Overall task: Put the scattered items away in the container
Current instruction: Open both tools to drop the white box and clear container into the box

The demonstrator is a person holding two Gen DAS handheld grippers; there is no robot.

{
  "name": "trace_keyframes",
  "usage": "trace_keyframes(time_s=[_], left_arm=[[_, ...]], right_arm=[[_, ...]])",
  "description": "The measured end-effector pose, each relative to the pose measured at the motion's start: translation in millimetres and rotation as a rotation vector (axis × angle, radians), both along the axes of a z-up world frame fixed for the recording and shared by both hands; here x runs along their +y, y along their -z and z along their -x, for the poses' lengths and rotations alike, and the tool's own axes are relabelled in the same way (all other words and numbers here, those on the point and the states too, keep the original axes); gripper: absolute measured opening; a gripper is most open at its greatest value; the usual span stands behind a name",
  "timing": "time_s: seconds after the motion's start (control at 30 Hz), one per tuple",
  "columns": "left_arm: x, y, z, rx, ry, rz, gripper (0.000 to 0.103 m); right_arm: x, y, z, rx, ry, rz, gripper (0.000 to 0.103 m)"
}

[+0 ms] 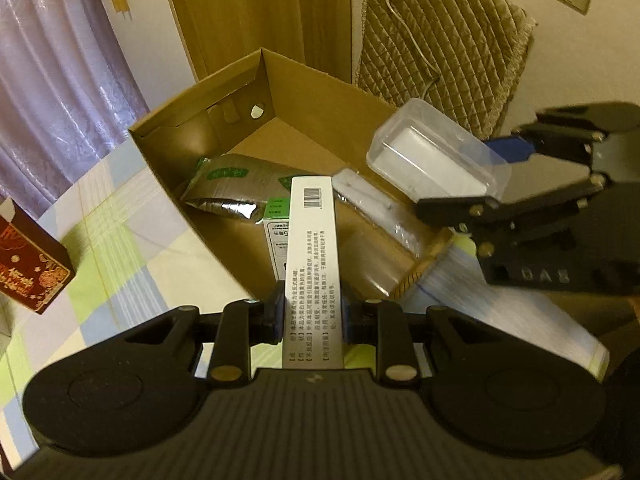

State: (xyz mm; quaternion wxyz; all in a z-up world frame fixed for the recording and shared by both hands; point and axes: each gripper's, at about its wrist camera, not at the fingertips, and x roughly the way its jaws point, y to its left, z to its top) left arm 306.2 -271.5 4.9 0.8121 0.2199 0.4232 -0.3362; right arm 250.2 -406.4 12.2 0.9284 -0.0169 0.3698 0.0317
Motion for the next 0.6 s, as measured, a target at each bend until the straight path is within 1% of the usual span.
trace_keyframes(time_s=[0.2,0.33,0.47,0.6], left_arm=[[-12,6,-16,-0.018,-0.022,0.039,0.022],[-14,5,-20,-0.035,-0.03,0.065,0.021],[-12,5,-22,-0.043,-0.033,0.082,0.021],[-5,1,-23,-0.059,-0.053,0.117,0.021]], right_arm=[[-11,1,-8,-0.007,0.023,-0.005,0.058],[-14,5,-14,-0.004,0.023,-0.003,0.058],[-14,10,-19,0.004,0.021,-0.003,0.058],[-11,13,-24,0.009,0.017,-0.002,0.058]])
